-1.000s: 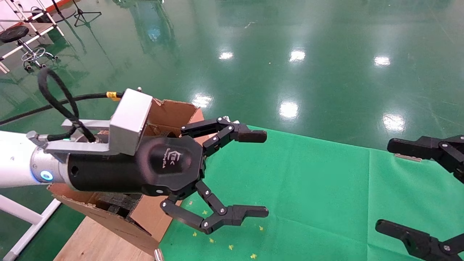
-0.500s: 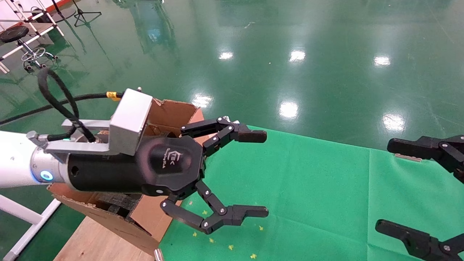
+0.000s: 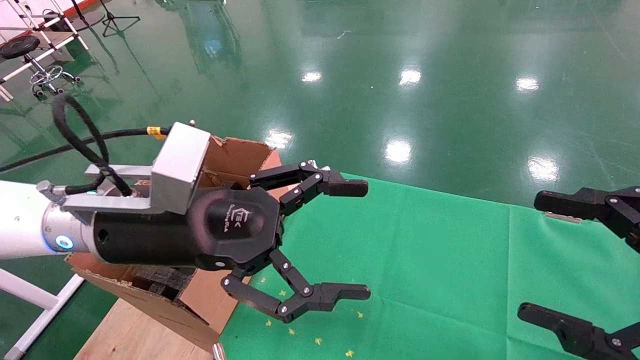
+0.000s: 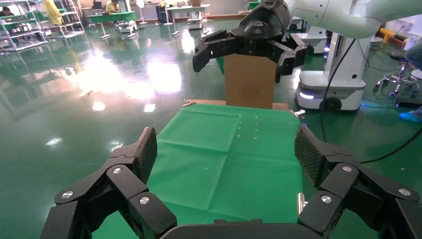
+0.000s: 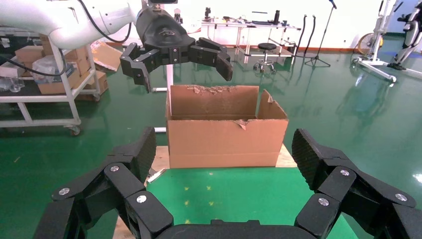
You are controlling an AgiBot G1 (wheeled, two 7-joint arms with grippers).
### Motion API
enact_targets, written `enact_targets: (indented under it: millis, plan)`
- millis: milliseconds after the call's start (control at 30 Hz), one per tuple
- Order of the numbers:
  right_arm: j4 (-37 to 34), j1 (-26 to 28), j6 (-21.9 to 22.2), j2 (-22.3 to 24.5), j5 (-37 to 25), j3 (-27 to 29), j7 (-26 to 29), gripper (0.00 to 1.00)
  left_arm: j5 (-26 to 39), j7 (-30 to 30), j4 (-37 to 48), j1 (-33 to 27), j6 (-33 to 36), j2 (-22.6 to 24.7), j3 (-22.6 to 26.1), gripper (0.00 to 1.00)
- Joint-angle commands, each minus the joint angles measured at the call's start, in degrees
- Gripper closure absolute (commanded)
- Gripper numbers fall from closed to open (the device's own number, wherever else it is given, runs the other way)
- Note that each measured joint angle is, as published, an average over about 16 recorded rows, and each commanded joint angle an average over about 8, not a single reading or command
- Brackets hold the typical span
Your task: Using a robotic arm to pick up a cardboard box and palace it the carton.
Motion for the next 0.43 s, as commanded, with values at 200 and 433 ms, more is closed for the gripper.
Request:
enact_targets:
  millis: [200,433]
  plan:
    - [0.0,0.0,0.0,0.0,0.0,0.0,0.0,0.0,0.0,0.0,0.0,0.0,0.0,0.0,0.0,0.0]
    - [0.0,0.0,0.0,0.0,0.0,0.0,0.0,0.0,0.0,0.0,0.0,0.0,0.0,0.0,0.0,0.0]
